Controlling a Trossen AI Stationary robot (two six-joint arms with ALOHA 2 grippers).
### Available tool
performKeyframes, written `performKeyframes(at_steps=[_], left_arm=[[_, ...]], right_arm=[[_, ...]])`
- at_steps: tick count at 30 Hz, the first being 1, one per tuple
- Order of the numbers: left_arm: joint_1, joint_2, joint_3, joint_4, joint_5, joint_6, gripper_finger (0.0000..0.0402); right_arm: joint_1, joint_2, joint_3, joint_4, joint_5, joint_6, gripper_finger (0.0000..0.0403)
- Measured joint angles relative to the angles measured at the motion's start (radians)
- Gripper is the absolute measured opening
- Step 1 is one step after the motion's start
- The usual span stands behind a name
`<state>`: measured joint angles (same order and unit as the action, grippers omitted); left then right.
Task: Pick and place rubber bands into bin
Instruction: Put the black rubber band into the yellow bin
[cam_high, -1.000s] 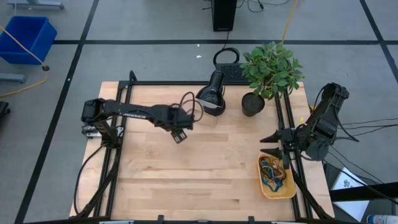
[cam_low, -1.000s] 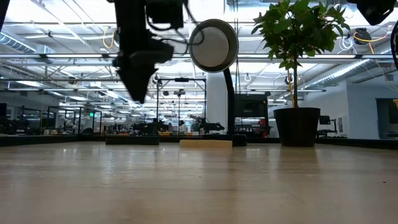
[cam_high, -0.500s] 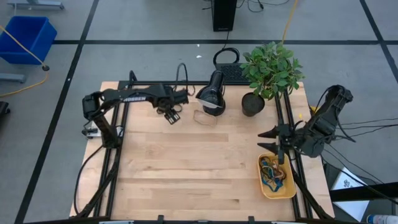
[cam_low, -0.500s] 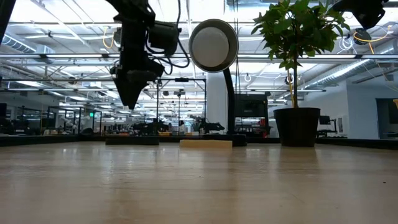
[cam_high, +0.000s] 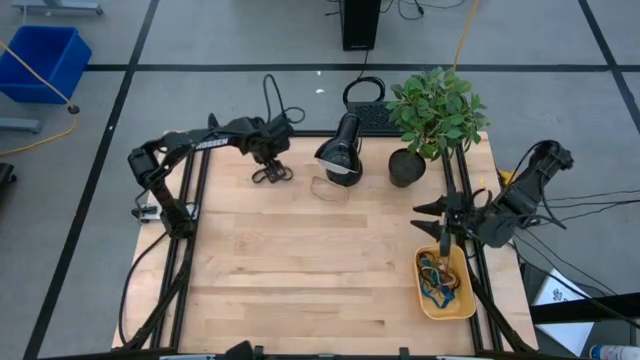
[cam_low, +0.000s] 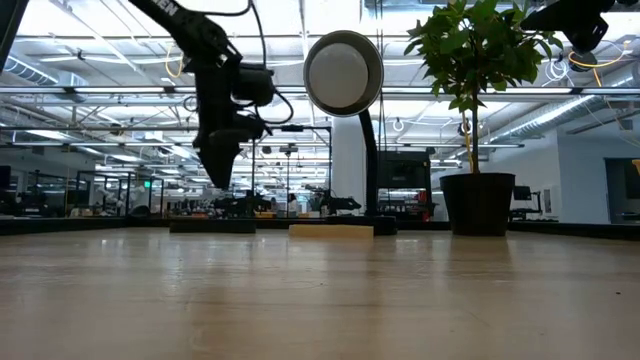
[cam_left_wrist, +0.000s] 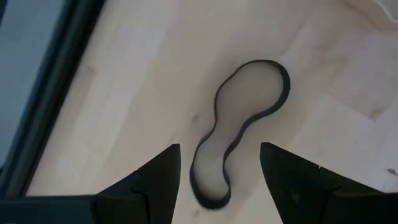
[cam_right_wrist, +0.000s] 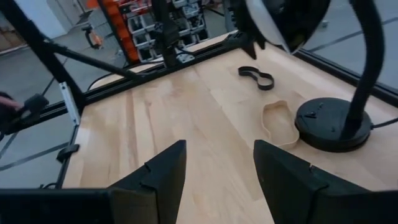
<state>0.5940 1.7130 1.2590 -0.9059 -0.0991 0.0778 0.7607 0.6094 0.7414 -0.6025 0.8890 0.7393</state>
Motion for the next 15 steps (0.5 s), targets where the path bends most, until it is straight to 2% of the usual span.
performKeyframes(at_steps=[5, 15], left_arm=[[0.021, 0.0, -0.109, 0.132, 0.053, 0.071, 0.0227], [0.061, 0.0, -0.247, 0.266, 0.056, 0.136, 0.0227]], right_arm=[[-0.047, 0.0, 0.0, 0.0, 0.0, 0.0, 0.0183], [-0.139, 0.0, 0.0, 0.0, -0.003, -0.019, 0.0181]])
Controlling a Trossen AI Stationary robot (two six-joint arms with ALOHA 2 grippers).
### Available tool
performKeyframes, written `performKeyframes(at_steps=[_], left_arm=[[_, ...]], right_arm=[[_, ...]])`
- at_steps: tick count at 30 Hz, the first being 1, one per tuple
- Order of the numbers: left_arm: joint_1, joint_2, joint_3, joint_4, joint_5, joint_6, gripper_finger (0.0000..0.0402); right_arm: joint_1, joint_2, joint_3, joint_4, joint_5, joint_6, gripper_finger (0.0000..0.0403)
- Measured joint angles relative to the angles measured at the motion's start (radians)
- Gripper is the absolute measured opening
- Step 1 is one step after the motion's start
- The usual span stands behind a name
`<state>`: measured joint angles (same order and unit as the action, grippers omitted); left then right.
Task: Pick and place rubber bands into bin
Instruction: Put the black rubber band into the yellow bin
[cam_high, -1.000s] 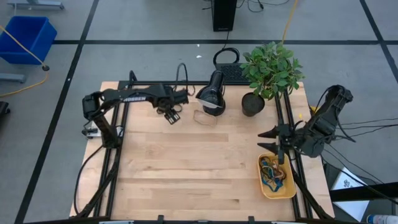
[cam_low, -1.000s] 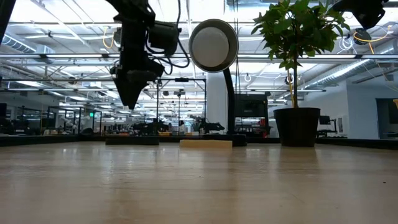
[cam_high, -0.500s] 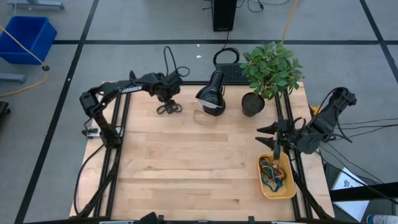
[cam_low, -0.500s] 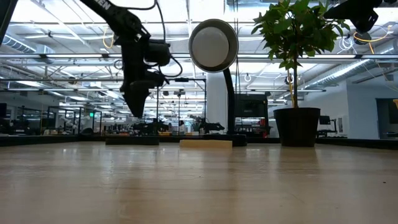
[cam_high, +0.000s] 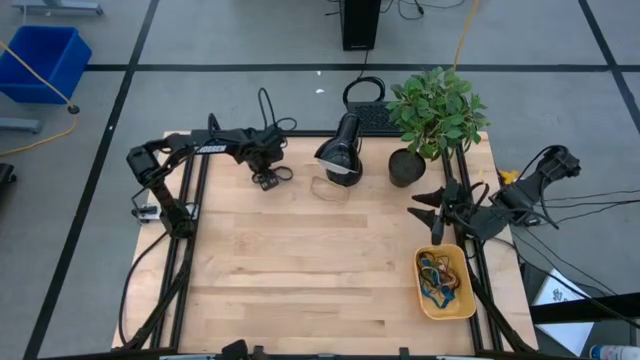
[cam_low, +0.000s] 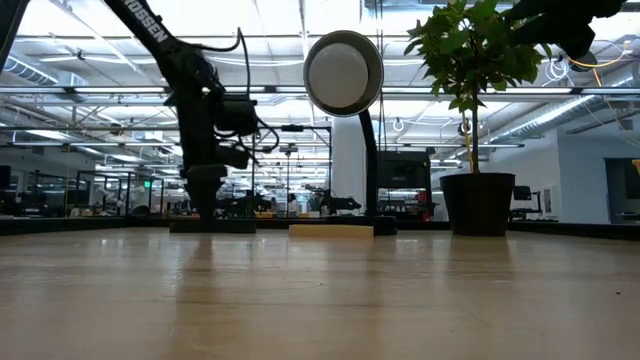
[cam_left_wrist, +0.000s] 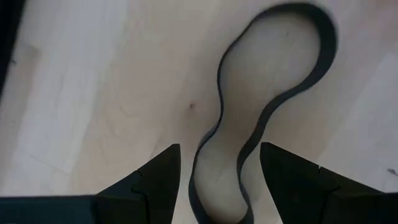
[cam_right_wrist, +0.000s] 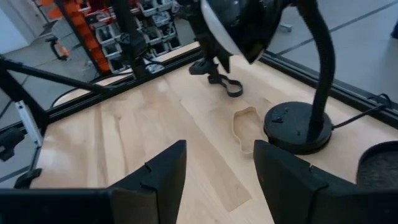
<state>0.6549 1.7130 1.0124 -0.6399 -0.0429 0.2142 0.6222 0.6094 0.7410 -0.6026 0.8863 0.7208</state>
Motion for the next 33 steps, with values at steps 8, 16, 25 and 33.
performKeyframes(at_steps=[8, 16, 25, 33], left_arm=[[0.029, 0.001, -0.045, 0.009, 0.0, 0.02, 0.0227], [0.039, 0.002, -0.07, 0.015, 0.001, 0.013, 0.0227], [0.018, 0.002, -0.072, 0.012, 0.009, 0.01, 0.0106], [-0.006, 0.003, -0.073, 0.01, -0.014, -0.029, 0.0014]], right_arm=[[-0.042, 0.0, 0.0, 0.0, -0.001, 0.0, 0.018], [-0.064, 0.0, 0.0, 0.0, -0.001, -0.01, 0.0176], [-0.067, 0.0, 0.0, 0.0, -0.002, -0.03, 0.0174], [-0.067, 0.0, 0.0, 0.0, -0.002, -0.047, 0.0177]])
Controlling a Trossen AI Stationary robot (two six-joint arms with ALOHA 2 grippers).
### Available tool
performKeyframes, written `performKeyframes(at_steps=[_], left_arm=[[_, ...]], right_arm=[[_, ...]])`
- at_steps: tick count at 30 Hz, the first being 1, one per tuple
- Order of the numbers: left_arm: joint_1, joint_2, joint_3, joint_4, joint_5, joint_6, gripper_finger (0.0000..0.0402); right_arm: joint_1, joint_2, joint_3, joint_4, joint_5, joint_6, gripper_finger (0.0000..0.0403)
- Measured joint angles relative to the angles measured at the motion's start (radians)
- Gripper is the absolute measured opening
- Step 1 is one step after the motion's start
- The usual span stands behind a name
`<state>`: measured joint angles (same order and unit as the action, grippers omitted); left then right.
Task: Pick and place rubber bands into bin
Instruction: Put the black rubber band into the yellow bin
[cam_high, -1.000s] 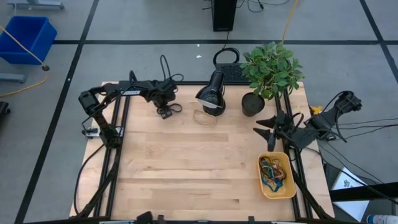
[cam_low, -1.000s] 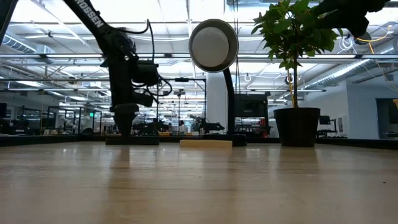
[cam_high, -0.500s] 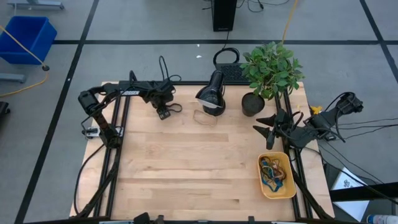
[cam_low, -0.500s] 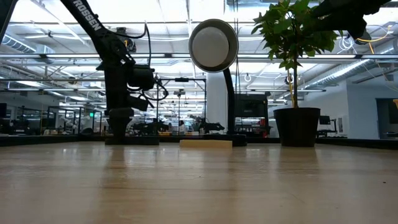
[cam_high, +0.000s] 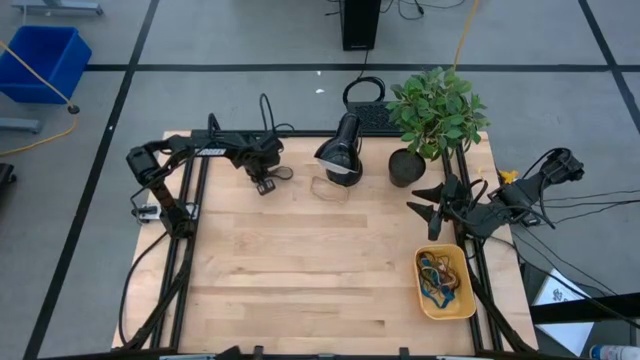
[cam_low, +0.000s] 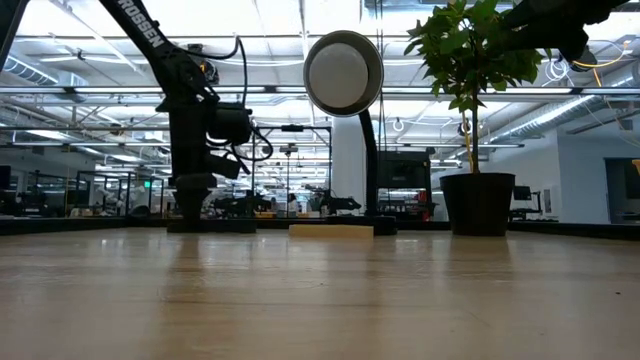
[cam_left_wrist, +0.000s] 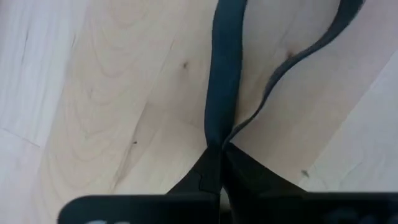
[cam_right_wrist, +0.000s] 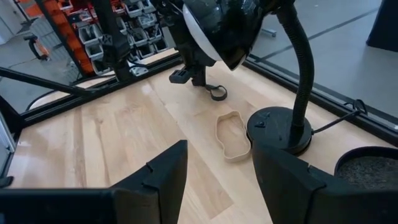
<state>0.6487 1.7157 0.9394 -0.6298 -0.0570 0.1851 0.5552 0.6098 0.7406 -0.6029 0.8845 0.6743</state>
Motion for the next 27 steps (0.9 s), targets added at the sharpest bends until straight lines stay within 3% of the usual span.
performKeyframes(at_steps=[7, 13, 16, 21, 27], left_arm=[[-0.012, -0.062, -0.002, -0.072, 0.005, -0.064, 0.0007], [-0.045, -0.231, -0.002, -0.19, 0.007, -0.155, 0.0007], [-0.09, -0.333, -0.001, -0.238, 0.066, -0.21, 0.0005], [-0.22, -0.476, -0.001, -0.244, 0.195, -0.378, 0.0008], [-0.461, -0.527, 0.0, -0.198, 0.24, -0.637, 0.0007]], right_arm=[[0.0, 0.0, 0.0, 0.0, -0.027, -0.013, 0.0174], [0.0, 0.0, 0.0, 0.0, -0.088, -0.041, 0.0173], [0.0, 0.0, 0.0, 0.0, -0.112, -0.062, 0.0175], [0.0, 0.0, 0.0, 0.0, -0.133, -0.088, 0.0173], [0.0, 0.0, 0.0, 0.001, -0.132, -0.089, 0.0174]])
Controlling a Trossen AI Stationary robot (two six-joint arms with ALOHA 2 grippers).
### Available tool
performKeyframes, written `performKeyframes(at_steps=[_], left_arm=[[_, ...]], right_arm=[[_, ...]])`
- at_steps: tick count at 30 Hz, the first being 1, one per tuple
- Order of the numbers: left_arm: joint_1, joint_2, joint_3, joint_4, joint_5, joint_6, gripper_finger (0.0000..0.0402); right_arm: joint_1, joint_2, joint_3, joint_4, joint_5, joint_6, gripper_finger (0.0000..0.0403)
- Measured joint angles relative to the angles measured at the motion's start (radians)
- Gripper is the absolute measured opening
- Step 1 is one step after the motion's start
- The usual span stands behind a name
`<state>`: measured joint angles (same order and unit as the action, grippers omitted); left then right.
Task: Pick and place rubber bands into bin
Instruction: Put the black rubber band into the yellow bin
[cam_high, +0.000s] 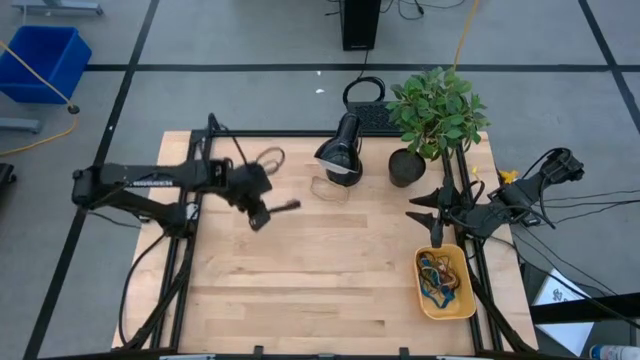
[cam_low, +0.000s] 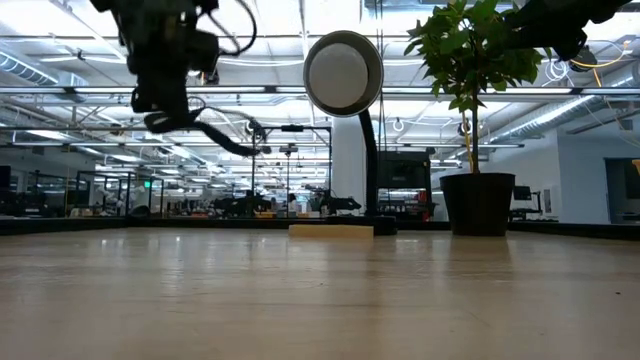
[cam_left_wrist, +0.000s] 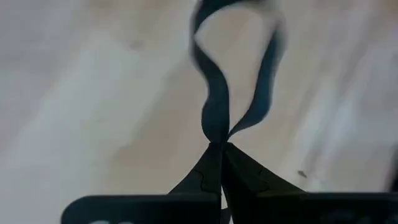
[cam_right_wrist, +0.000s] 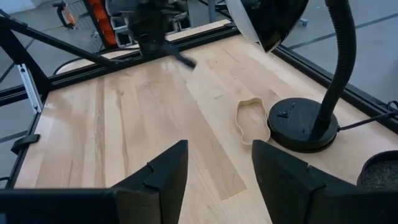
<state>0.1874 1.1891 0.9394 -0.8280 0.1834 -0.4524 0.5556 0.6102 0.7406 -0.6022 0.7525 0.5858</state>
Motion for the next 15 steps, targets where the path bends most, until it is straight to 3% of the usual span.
performKeyframes(at_steps=[3, 8, 15], left_arm=[[-0.127, 0.011, 0.0, 0.092, 0.001, -0.101, 0.0006], [-0.301, 0.068, 0.0, 0.4, -0.026, -0.21, 0.0007], [-0.447, 0.179, 0.001, 0.819, -0.143, -0.195, 0.0006]], right_arm=[[0.0, 0.0, 0.0, 0.0, 0.0, 0.0, 0.0175], [0.0, 0.009, 0.0, 0.0, 0.0, -0.004, 0.0171], [0.0, 0.054, -0.003, 0.095, -0.11, -0.1, 0.0169]])
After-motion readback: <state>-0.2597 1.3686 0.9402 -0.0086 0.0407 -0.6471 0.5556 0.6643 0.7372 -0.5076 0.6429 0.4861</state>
